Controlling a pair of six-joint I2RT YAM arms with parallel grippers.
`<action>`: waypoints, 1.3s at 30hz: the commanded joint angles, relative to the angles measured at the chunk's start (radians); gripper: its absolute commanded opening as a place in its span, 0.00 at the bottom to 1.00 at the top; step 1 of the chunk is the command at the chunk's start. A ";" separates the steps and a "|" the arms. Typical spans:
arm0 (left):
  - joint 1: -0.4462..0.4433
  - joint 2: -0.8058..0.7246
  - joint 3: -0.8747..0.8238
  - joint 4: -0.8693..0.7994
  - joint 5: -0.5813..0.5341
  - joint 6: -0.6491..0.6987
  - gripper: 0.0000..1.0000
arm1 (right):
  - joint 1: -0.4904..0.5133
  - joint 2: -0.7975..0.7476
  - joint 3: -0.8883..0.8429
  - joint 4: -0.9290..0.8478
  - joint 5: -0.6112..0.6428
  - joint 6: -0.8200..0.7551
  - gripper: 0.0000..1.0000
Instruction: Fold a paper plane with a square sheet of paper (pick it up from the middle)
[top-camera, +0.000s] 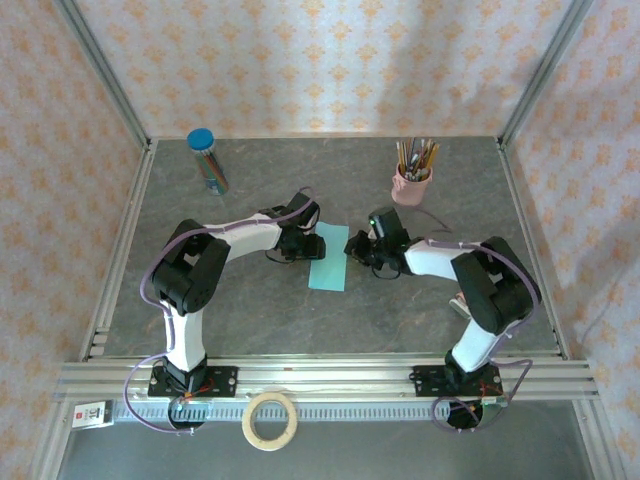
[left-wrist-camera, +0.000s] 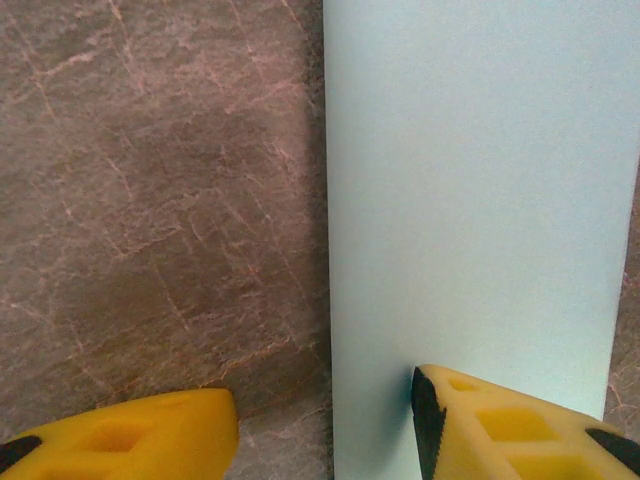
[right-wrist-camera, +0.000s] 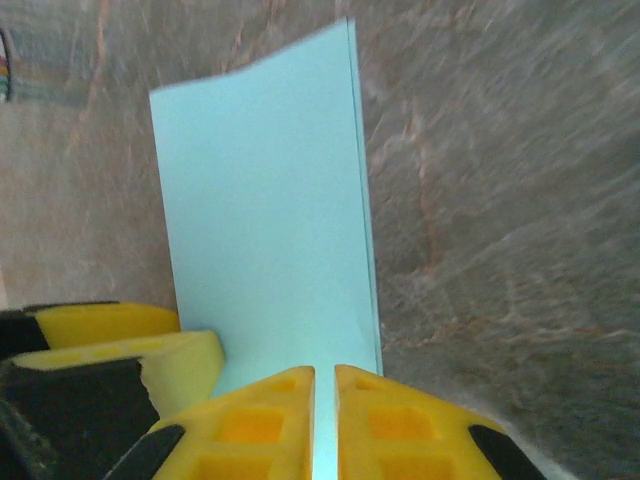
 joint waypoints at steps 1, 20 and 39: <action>-0.026 0.177 -0.065 0.066 0.040 -0.014 0.52 | 0.021 0.028 0.036 0.020 -0.015 -0.013 0.12; -0.026 0.179 -0.080 0.074 0.059 0.022 0.52 | 0.029 0.041 0.050 0.041 -0.038 -0.026 0.10; -0.032 0.197 -0.067 0.086 0.090 0.043 0.53 | 0.029 0.040 0.049 0.048 -0.020 -0.025 0.10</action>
